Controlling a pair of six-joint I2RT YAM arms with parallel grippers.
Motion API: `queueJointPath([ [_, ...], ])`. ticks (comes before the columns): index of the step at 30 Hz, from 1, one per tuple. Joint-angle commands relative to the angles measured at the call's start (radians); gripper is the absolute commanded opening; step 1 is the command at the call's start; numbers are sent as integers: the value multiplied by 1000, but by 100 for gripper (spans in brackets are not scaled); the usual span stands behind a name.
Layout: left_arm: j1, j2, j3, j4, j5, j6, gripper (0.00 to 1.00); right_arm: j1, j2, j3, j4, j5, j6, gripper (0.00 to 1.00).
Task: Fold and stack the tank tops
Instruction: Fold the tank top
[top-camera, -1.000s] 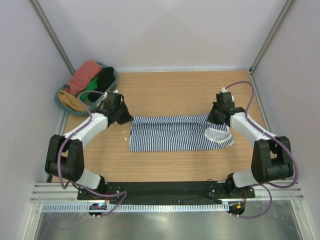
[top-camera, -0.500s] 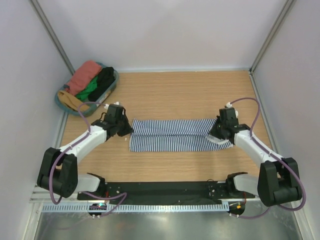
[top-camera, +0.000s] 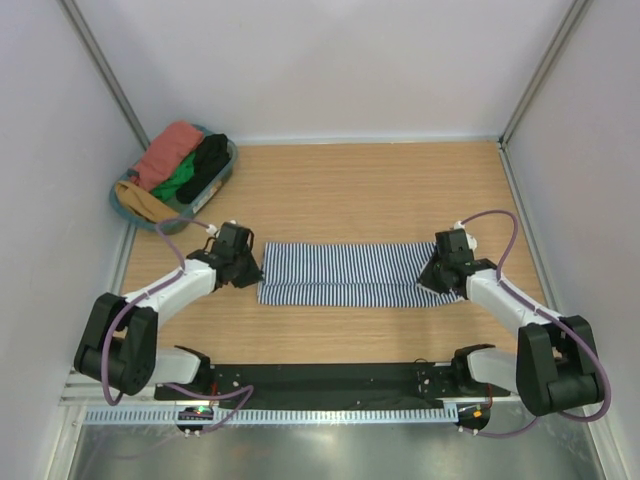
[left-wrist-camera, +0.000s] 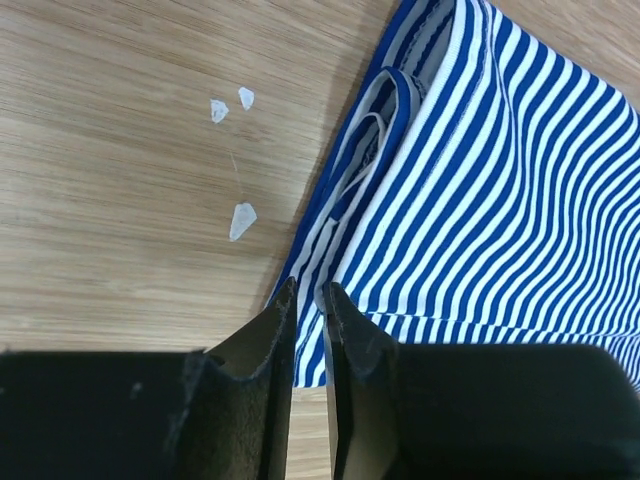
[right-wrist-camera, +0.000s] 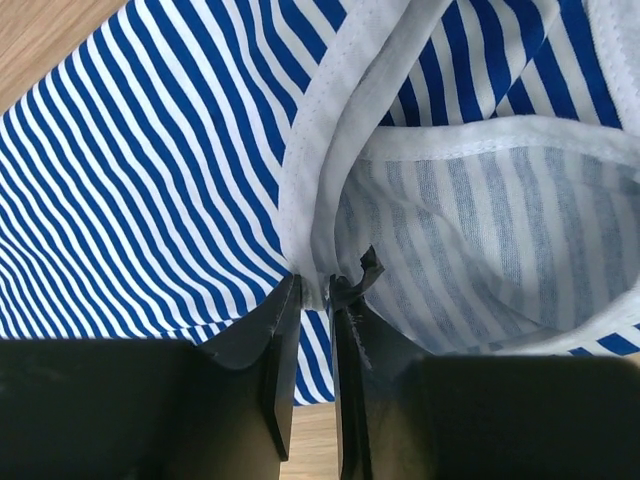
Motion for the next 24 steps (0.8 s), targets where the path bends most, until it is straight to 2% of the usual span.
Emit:
queueJointPath([
  [1, 3, 8, -2, -2, -48, 2, 18, 0, 1, -1, 27, 48, 9, 24],
  [4, 3, 42, -1, 6, -36, -1, 13, -2, 23, 11, 27, 76, 13, 8],
  [10, -20, 53, -25, 23, -28, -19, 5, -2, 164, 109, 16, 117, -11, 2],
  [13, -40, 35, -51, 35, -36, -36, 4, -2, 217, 149, 14, 122, -13, 2],
  [18, -42, -30, -73, 21, -74, -41, 14, -2, 242, 159, 37, 120, -13, 2],
  [24, -42, -114, -79, -10, -85, -75, 12, -2, 346, 272, 1, 132, -60, 3],
])
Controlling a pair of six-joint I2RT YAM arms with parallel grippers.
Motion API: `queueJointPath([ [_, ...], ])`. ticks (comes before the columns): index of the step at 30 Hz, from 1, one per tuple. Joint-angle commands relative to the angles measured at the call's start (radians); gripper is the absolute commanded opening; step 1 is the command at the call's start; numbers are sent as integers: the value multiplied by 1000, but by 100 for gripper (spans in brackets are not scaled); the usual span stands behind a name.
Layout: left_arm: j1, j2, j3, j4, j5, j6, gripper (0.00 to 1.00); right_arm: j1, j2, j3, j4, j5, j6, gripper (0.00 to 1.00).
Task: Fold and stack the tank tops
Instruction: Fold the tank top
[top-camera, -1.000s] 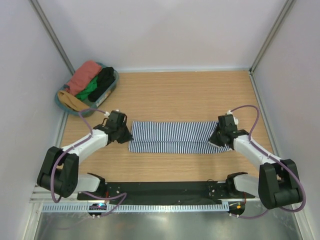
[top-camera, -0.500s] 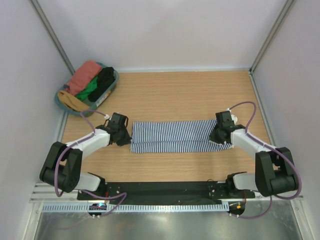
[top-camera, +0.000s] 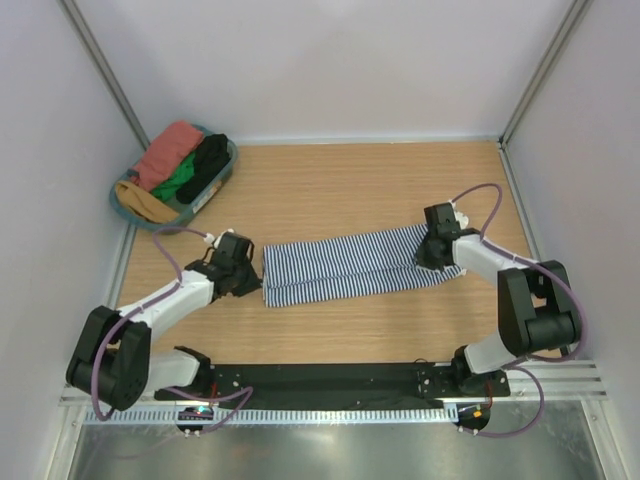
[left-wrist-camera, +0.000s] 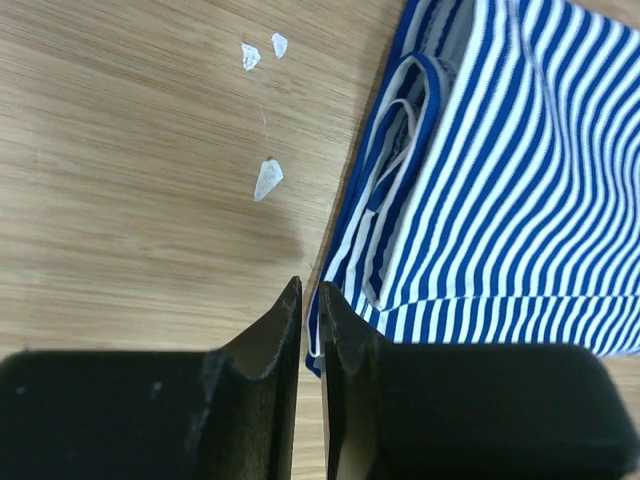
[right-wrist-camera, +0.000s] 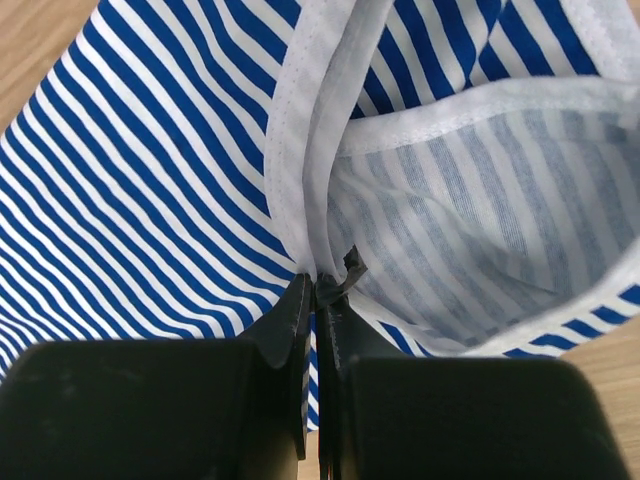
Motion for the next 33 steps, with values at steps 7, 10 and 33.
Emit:
queueJointPath([
  [7, -3, -93, 36, -1, -11, -2, 55, -2, 121, 113, 2, 37, -53, 2],
  [10, -3, -49, 66, -1, 8, 4, 56, -2, 127, 116, 4, 28, -47, 2],
  [33, -226, 102, -53, 174, 22, -149, 0, 0, 357, 330, -5, 5, -63, 2],
])
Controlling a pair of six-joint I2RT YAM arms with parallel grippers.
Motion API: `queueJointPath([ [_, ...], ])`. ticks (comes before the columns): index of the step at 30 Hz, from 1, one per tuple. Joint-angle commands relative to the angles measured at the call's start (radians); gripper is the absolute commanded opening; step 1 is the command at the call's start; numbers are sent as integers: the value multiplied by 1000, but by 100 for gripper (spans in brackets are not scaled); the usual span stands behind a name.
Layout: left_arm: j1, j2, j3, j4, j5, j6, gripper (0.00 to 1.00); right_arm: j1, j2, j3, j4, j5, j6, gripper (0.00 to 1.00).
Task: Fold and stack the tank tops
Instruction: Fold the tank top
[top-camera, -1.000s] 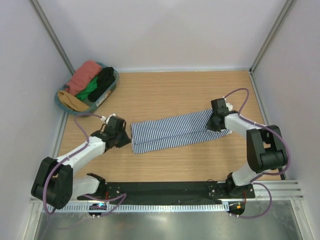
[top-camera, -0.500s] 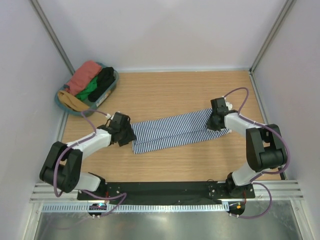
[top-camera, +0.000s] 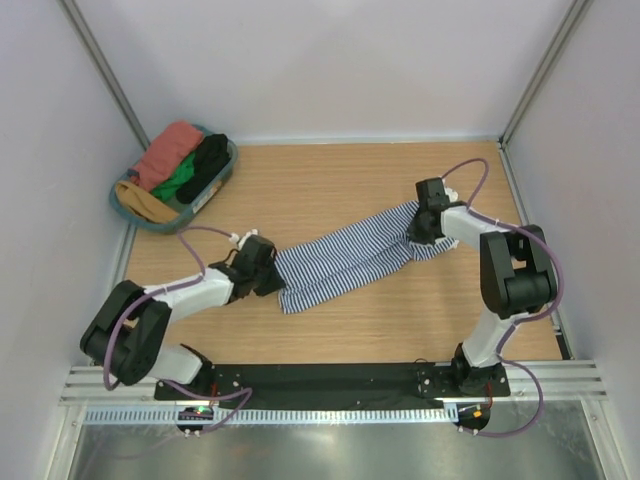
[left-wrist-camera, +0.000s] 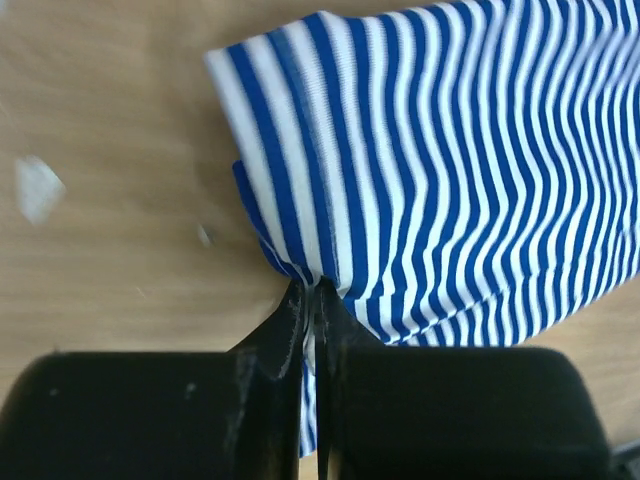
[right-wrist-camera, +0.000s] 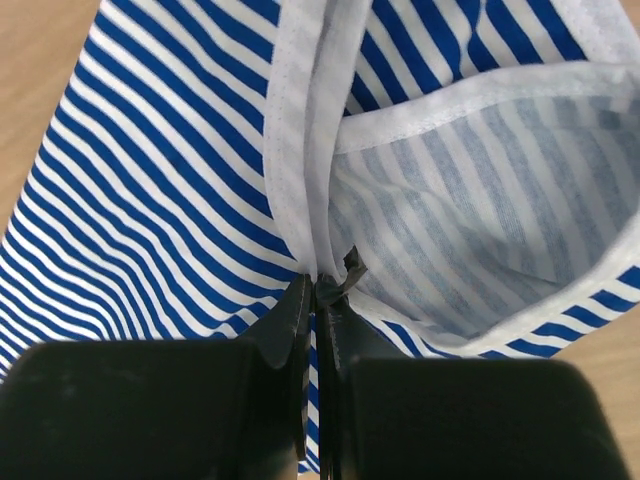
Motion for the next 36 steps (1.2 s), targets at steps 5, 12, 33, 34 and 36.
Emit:
queueJointPath([
  [5, -299, -125, -176, -29, -107, -224, 0, 0, 219, 184, -15, -24, -26, 2],
  [12, -653, -121, -153, -29, -272, -433, 0, 43, 400, 483, -78, -30, -88, 25],
  [33, -981, 128, 104, -63, -564, -656, 43, 103, 385, 780, -152, -75, -134, 45],
  [34, -985, 125, 97, -61, -567, -672, 55, 102, 370, 787, -160, -72, -144, 46],
  [36, -1002, 116, 84, -63, -582, -688, 64, 103, 334, 779, -163, -73, -152, 51],
])
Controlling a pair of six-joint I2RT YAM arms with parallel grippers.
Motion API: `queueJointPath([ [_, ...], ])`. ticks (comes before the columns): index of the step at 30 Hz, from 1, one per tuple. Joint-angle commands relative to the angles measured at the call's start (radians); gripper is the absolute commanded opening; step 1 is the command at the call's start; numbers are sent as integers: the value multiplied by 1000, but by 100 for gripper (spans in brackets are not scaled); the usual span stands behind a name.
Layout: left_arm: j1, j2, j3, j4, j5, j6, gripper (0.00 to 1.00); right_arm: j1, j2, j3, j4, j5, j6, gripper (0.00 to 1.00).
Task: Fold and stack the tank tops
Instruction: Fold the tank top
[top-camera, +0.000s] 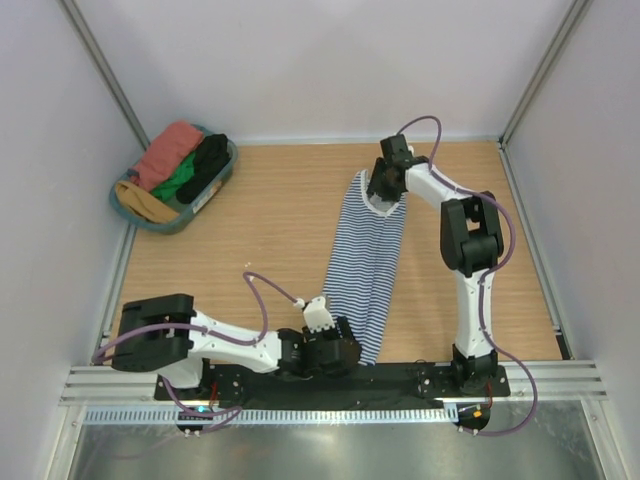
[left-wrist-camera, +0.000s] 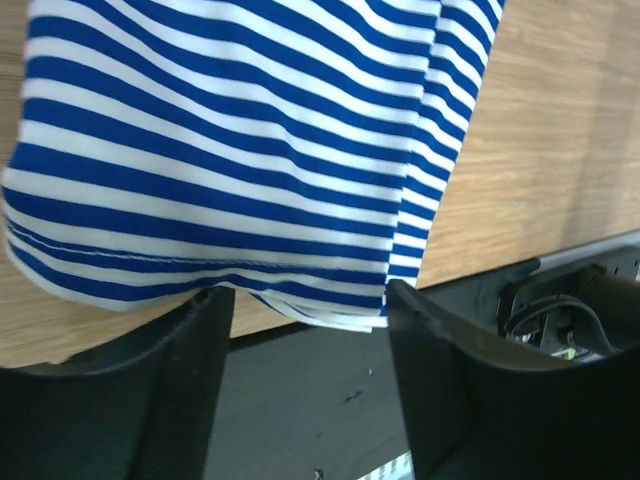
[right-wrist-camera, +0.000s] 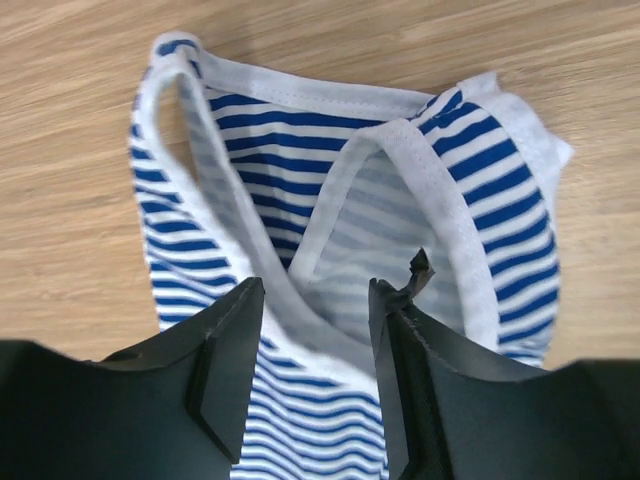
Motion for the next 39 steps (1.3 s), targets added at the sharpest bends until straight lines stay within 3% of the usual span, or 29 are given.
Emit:
queueJointPath([
  [1, -31, -24, -22, -52, -73, -39, 68, 6, -183, 45, -22, 21, -46, 54],
  [6, -61, -82, -31, -127, -96, -62, 70, 6, -317, -45, -20, 59, -70, 59],
  [11, -68, -191, -80, -201, -59, -77, 70, 3, -442, -141, -91, 194, -93, 60],
  [17, -69, -373, -214, -231, -32, -88, 72, 1, -579, -400, -65, 206, -70, 67],
  [19, -66, -444, -225, -273, -50, -74, 75, -5, -604, -440, -60, 208, -52, 60],
  [23, -7, -559, -192, -449, -102, -21, 77, -34, -575, -492, -48, 174, -46, 58],
  [28, 169, -672, -211, -408, -27, 113, 75, -57, -503, -501, 7, 101, -23, 52],
  [32, 280, -641, -223, -317, 105, 220, 72, -63, -414, -454, 0, 78, -7, 53],
  [39, 331, -426, -134, -216, 211, 328, 66, -75, -297, -403, 38, 55, 23, 53],
])
